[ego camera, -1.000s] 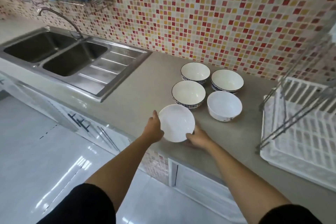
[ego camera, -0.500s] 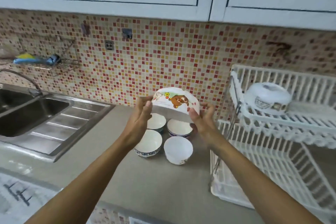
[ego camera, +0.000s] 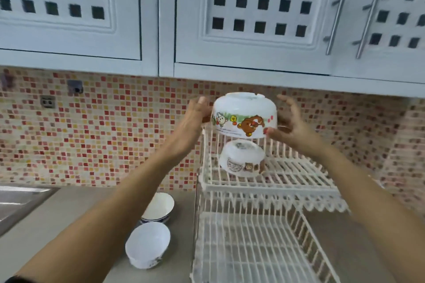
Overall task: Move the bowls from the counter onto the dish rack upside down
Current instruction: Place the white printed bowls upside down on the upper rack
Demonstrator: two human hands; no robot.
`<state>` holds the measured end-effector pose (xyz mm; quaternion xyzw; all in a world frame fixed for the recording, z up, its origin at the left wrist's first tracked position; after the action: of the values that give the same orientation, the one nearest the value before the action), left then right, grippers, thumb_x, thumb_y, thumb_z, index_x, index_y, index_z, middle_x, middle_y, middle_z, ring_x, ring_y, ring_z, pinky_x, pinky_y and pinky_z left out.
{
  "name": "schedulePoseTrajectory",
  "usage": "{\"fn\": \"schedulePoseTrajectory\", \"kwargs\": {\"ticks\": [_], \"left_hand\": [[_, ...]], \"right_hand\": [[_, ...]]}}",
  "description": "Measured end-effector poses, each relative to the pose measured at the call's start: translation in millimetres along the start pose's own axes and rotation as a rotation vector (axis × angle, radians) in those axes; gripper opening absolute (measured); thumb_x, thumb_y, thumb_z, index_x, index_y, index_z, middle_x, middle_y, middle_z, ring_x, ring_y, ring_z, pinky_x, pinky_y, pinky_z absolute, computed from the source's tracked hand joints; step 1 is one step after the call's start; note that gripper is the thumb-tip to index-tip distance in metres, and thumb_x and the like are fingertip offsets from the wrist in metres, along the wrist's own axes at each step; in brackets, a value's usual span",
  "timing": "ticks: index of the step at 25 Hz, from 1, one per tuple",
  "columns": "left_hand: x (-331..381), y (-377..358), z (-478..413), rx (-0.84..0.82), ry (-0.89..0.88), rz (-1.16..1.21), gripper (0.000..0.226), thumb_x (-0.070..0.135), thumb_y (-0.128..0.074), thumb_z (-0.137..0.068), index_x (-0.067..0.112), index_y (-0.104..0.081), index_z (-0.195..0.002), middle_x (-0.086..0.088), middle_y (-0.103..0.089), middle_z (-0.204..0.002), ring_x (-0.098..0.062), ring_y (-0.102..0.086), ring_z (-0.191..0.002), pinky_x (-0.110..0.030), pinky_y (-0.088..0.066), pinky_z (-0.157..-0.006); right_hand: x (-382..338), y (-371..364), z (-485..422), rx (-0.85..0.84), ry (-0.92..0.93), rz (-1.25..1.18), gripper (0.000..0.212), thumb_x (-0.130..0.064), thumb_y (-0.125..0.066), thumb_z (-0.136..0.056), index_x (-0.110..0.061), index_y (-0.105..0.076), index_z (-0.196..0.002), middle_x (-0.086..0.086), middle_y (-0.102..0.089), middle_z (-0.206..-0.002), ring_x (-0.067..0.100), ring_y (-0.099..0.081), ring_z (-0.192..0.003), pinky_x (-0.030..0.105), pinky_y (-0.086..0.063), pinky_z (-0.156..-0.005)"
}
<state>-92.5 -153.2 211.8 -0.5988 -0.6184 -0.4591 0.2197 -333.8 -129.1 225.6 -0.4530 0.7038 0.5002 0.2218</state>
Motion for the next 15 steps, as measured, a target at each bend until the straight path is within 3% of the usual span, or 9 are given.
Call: {"fn": "schedulePoseTrajectory", "kwargs": {"ticks": [2, 4, 8, 11, 15], "left_hand": [[-17, -29, -29, -0.094, 0.115, -0.081, 0.107, 0.091, -0.011, -0.067, 0.02, -0.039, -0.143, -0.007, -0.034, -0.155, -0.023, -0.033, -0.142, -0.052, -0.022, -0.117], [-31, -57, -50, -0.178, 0.203, -0.081, 0.112, 0.093, -0.014, -0.065, 0.02, -0.033, -0.148, -0.01, -0.029, -0.157, -0.027, -0.029, -0.144, -0.054, -0.02, -0.118], [-50, -88, -73, -0.222, 0.316, -0.002, 0.081, 0.062, -0.012, -0.094, 0.004, -0.03, -0.147, -0.022, -0.031, -0.153, -0.036, -0.029, -0.142, -0.049, -0.021, -0.119], [-63, -93, -81, -0.205, 0.395, -0.028, 0.077, 0.06, -0.011, -0.095, 0.009, -0.025, -0.15, -0.016, -0.026, -0.157, -0.033, -0.026, -0.145, -0.046, -0.021, -0.12], [-68, -97, -81, -0.208, 0.471, -0.055, 0.073, 0.055, -0.013, -0.097, 0.005, -0.018, -0.151, -0.019, -0.027, -0.155, -0.036, -0.029, -0.143, -0.046, -0.024, -0.119]], "right_hand": [[33, 16, -8, -0.054, -0.06, 0.084, 0.116, -0.057, -0.078, -0.053, -0.037, -0.01, -0.145, 0.006, -0.039, -0.151, 0.014, -0.042, -0.128, 0.04, -0.036, -0.11], [64, 20, -19, -0.109, -0.113, 0.121, 0.116, -0.046, -0.078, -0.057, -0.032, -0.008, -0.148, 0.008, -0.03, -0.155, 0.017, -0.037, -0.136, 0.041, -0.034, -0.113], [102, 15, -46, -0.27, -0.171, 0.244, 0.111, -0.039, -0.079, -0.069, -0.031, -0.002, -0.149, 0.006, -0.023, -0.157, 0.023, -0.037, -0.138, 0.042, -0.034, -0.113], [119, 8, -63, -0.405, -0.209, 0.312, 0.111, -0.033, -0.079, -0.073, -0.035, 0.002, -0.148, 0.009, -0.024, -0.157, 0.03, -0.048, -0.13, 0.045, -0.04, -0.108], [133, -8, -68, -0.49, -0.227, 0.304, 0.114, -0.028, -0.079, -0.074, -0.038, 0.008, -0.147, 0.008, -0.023, -0.157, 0.032, -0.047, -0.13, 0.05, -0.04, -0.108]]}}
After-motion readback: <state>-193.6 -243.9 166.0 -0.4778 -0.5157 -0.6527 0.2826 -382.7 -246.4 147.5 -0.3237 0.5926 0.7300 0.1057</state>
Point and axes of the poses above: each hand's wrist, its own z-axis away from the middle knuckle, its own y-axis out of the back of the hand, x = y × z, the point moved 3 cm from there along -z, towards the middle knuckle
